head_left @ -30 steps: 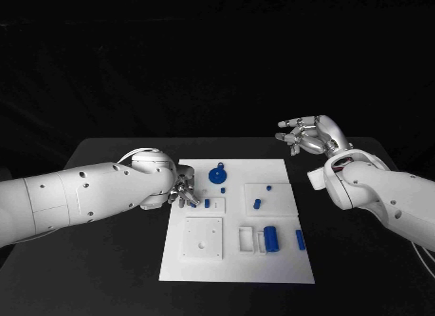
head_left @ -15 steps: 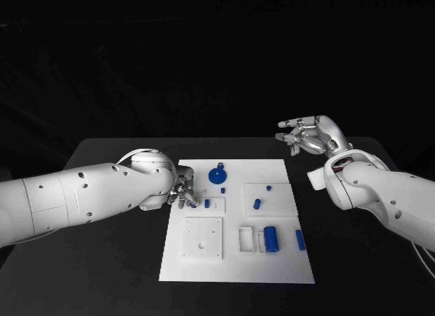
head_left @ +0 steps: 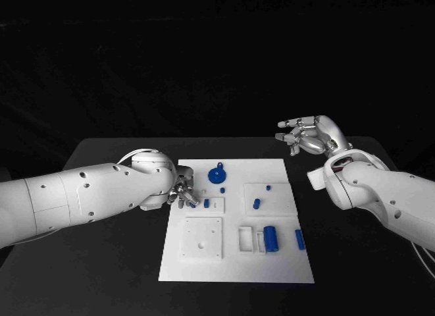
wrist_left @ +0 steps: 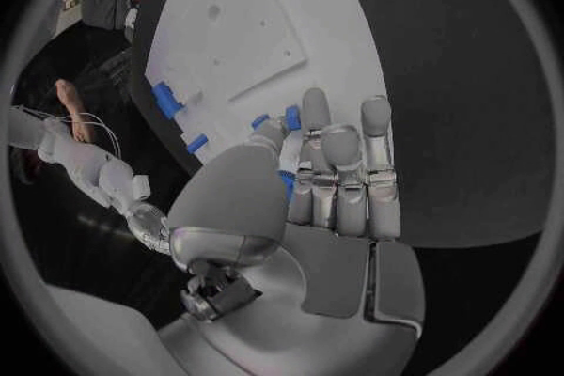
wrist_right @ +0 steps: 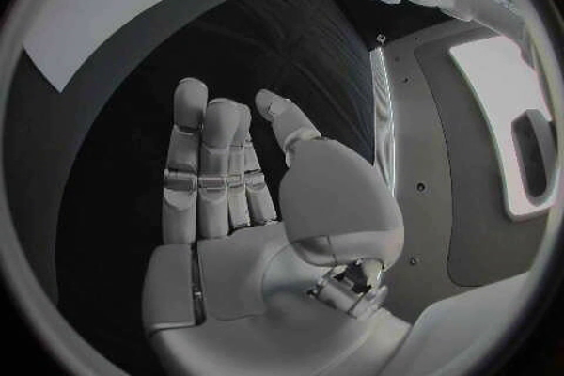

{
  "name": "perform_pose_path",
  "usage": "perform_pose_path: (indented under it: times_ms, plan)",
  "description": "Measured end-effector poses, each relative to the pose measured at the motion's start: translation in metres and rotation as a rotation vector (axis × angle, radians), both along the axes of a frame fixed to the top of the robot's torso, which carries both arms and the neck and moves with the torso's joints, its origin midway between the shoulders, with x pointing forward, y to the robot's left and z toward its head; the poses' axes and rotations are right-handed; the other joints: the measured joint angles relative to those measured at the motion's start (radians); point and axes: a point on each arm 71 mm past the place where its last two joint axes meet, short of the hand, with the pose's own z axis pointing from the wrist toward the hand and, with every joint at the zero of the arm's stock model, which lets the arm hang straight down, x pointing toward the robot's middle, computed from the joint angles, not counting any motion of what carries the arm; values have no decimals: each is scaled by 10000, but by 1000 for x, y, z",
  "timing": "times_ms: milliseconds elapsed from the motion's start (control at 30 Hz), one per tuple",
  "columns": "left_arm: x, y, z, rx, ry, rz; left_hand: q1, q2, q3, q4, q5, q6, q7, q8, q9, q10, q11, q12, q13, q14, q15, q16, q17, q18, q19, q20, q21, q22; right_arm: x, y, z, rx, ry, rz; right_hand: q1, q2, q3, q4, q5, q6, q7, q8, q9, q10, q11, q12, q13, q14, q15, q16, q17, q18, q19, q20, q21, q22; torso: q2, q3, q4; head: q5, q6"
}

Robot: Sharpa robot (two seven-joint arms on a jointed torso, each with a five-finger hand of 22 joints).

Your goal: Assemble the parts on the task board

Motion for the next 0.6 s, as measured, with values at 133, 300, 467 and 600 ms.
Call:
perform_pose_path:
  times_ms: [133,300,467,600]
  plan:
    - [1,-1,-1,-1,-24,44,0,0,9,9,0,-1,1,94,67,-11,11,52,0,2,-2,0,-13,0,0,0,0,4,0,0,0,1,1,9,0,0,0,0,0,0,0,0,0,0,0,0,0,0,0,0,0,0,0,0,0,0,2,0,0,-13,16]
    - [1,-1,-2,-21,-66,103,-1,1,42,42,0,0,4,95,113,21,-20,51,9,54,-21,0,-13,0,0,0,0,8,0,0,0,2,4,16,-8,8,0,0,0,0,0,0,0,0,0,0,0,0,0,0,0,0,0,0,0,0,2,3,1,-25,24]
    - [1,-1,-2,-42,-52,145,-1,1,118,118,-2,-24,-14,140,129,21,-20,51,8,55,-21,0,-22,0,0,0,0,7,0,0,0,0,6,19,-42,42,0,0,0,0,0,0,0,0,0,0,0,0,0,0,0,0,0,0,0,0,2,4,1,-45,7]
    - [2,-1,-3,-71,-25,183,-1,1,168,168,-564,-18,-20,145,67,21,-20,98,19,55,-20,0,-30,0,0,0,0,7,0,0,0,-1,7,20,-42,42,0,0,0,0,0,0,0,0,0,0,0,0,0,0,0,0,0,0,0,0,2,5,3,-66,6]
